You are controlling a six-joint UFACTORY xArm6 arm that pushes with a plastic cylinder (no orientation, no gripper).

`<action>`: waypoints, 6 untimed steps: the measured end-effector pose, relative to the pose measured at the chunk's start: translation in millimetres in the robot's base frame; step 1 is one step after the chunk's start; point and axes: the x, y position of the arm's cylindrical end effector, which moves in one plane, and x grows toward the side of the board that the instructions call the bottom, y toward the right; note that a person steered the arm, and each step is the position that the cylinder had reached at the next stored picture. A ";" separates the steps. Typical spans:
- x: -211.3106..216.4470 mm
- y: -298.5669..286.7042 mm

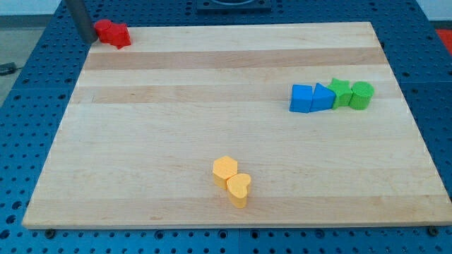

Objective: Move the arm diagonal to the red star

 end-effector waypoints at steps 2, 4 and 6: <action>59.8 26.1; 29.5 162.7; -35.2 162.0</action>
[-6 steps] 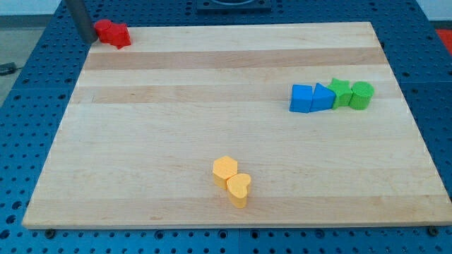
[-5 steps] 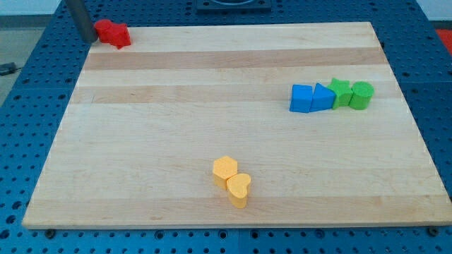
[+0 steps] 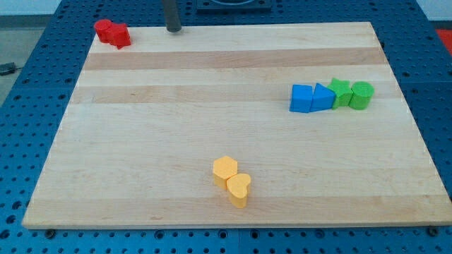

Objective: Move the arm diagonal to the red star

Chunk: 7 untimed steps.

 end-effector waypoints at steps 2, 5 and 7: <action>42.7 2.3; 101.9 -161.8; 89.5 -161.2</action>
